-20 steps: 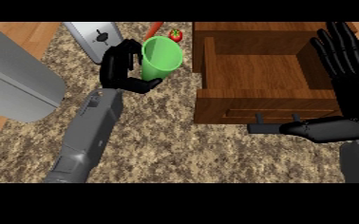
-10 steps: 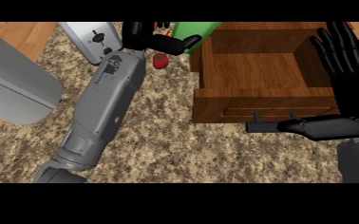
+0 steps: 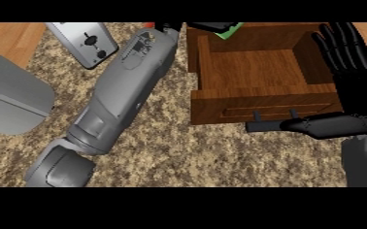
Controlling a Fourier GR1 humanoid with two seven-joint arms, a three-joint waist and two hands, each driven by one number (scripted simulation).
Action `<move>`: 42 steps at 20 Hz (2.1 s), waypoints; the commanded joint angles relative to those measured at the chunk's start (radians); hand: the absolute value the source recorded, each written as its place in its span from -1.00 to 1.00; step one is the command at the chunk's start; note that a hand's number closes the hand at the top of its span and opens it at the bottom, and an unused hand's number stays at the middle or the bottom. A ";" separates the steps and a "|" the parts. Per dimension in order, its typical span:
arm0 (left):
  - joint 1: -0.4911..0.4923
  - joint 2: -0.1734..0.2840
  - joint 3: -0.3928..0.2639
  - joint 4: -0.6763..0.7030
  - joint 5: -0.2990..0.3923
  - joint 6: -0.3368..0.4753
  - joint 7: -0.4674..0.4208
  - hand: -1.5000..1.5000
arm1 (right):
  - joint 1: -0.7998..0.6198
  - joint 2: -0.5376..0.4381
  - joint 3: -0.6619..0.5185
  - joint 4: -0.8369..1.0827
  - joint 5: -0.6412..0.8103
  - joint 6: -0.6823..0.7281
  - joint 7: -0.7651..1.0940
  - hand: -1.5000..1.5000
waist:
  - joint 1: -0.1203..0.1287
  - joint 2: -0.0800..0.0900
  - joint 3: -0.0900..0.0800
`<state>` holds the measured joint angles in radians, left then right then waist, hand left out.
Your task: Pick up the cup, place it into the drawer and close the drawer
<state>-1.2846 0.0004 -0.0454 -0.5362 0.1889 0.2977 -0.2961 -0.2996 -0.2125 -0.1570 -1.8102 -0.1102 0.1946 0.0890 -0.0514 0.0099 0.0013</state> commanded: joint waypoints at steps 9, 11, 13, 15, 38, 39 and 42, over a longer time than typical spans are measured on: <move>-0.081 0.000 -0.216 0.258 0.070 -0.056 0.103 1.00 | -0.073 0.004 0.024 0.060 0.004 0.019 -0.033 -1.00 | -0.073 0.021 0.001; -0.022 0.000 -0.233 0.279 0.074 -0.039 0.054 1.00 | -0.041 -0.003 0.029 0.018 -0.027 0.050 -0.024 -1.00 | -0.124 0.031 0.001; -0.054 0.000 -0.264 0.266 0.093 -0.027 0.094 1.00 | -0.098 0.025 0.058 0.035 -0.023 0.031 -0.003 -1.00 | -0.136 0.032 0.001; -0.003 0.000 -0.303 0.257 0.099 -0.050 0.068 -1.00 | -0.096 0.015 0.055 0.041 -0.007 0.034 -0.024 -1.00 | -0.137 0.032 0.001; 0.003 0.000 -0.200 0.170 0.432 0.007 -0.193 -1.00 | -0.019 -0.194 0.338 0.008 0.099 0.425 0.082 -1.00 | -0.037 0.008 0.000; 0.027 0.000 -0.208 0.155 0.446 0.028 -0.207 -1.00 | -0.047 -0.195 0.377 -0.006 0.171 0.411 0.092 -1.00 | -0.030 0.005 0.000; 0.053 0.000 -0.206 0.137 0.470 -0.004 -0.242 -1.00 | 0.008 -0.165 0.422 0.074 0.332 0.327 0.017 -1.00 | 0.006 0.005 0.000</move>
<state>-1.2603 0.0000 -0.2495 -0.3898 0.6359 0.3098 -0.4987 -0.3257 -0.3829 0.2136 -1.7771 0.0411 0.5852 0.1578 -0.0875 0.0186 0.0010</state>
